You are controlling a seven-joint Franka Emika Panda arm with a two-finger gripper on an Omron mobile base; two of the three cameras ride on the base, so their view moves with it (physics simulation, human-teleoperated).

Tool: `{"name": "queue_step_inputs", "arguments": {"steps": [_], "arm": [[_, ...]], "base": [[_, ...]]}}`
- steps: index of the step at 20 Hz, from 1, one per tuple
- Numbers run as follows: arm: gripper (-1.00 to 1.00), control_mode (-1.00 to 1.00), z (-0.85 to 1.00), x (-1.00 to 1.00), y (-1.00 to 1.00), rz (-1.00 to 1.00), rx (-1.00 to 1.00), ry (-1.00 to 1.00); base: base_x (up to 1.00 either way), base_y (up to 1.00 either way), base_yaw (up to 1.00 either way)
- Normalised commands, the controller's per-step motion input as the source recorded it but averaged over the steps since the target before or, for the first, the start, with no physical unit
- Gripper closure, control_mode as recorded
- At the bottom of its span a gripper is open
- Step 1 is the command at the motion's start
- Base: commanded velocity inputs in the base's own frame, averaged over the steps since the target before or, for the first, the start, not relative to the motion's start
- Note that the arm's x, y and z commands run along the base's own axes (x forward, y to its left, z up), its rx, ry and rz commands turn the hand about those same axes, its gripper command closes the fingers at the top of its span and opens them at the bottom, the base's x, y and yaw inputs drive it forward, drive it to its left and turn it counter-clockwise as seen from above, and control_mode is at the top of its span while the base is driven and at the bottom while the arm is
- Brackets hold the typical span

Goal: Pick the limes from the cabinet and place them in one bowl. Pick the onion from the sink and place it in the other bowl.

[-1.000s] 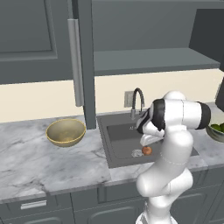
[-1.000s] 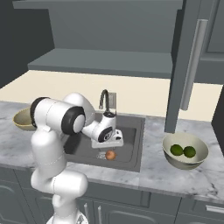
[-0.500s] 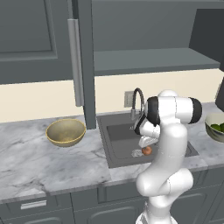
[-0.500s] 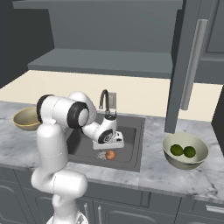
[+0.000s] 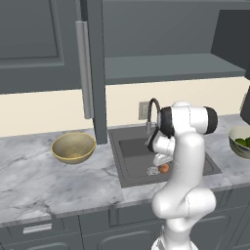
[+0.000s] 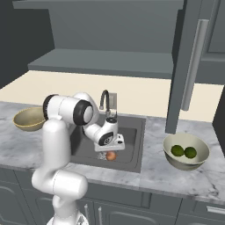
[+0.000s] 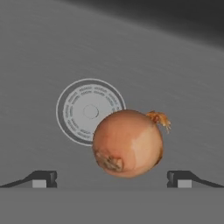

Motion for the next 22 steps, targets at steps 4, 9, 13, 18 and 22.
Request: {"name": "queue_step_inputs", "arguments": {"steps": [4, 9, 13, 18, 22], "arm": [[-1.0, -1.0, -0.22, 0.23, 0.0, 0.0, 0.0, 0.0], [-1.0, -1.0, -0.23, 0.17, -0.01, 0.0, 0.0, 0.02], [-1.0, -1.0, -0.19, 0.07, -0.01, -0.02, 0.0, 0.03], [-1.0, -1.0, -0.19, 0.06, -0.03, -0.04, 0.0, 0.02], [-1.0, -1.0, -0.19, 0.02, -0.02, -0.06, 0.0, 0.01]], "base": [[0.0, 0.0, 0.0], [0.0, 0.0, 0.0], [0.0, 0.0, 0.0], [0.0, 0.0, 0.0], [0.0, 0.0, 0.0]]}}
